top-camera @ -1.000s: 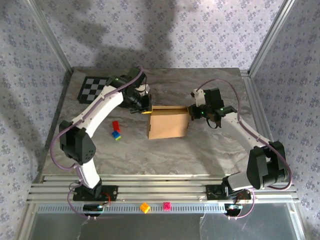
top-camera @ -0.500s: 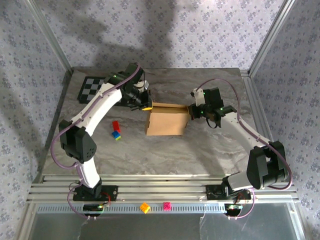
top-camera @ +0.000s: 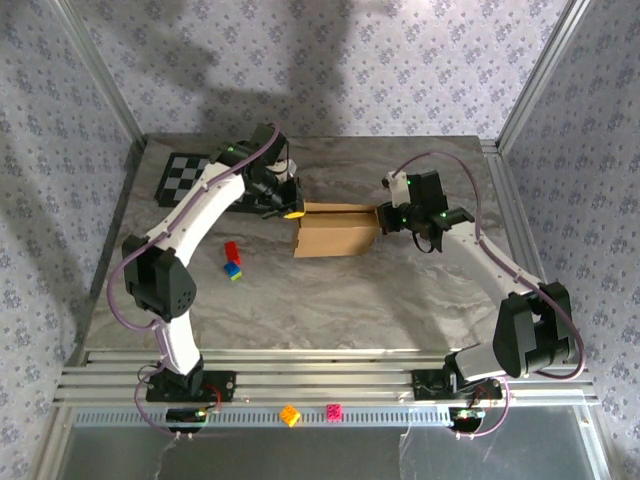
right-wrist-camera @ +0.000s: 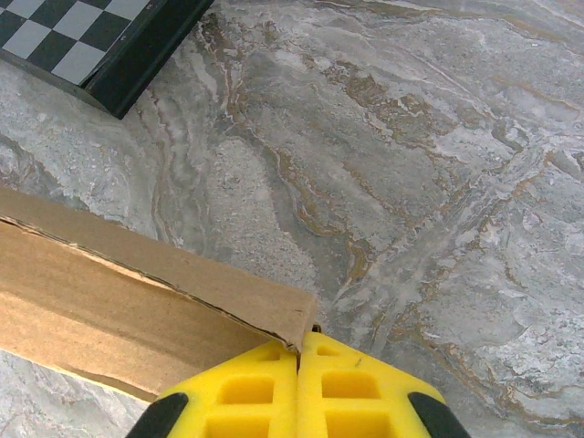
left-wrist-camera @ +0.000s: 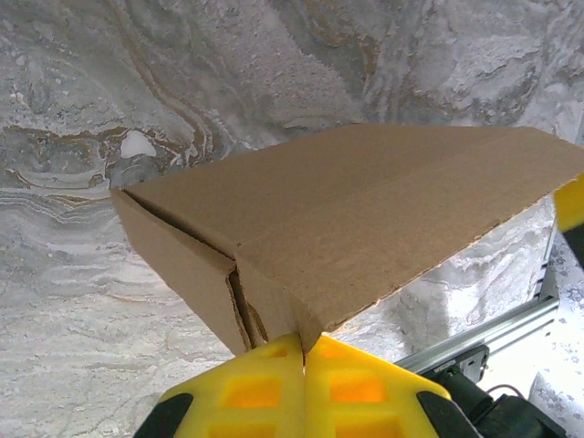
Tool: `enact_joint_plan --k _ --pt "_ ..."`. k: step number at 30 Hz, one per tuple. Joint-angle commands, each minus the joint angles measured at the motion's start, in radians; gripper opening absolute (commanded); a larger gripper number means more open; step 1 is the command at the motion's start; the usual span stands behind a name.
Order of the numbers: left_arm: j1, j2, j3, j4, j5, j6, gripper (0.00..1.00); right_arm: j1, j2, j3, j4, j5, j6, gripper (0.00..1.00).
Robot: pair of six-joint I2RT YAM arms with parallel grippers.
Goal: Fold the paper box
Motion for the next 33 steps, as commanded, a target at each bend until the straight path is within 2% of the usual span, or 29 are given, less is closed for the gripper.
enact_joint_plan --k 1,33 --pt "-0.003 -0.019 -0.066 0.038 0.044 0.022 0.0 0.019 0.008 -0.005 0.025 -0.042 0.021 0.0" --pt "-0.019 -0.072 -0.197 0.131 -0.001 0.053 0.0 0.034 0.004 -0.059 0.035 -0.038 0.012 0.0"
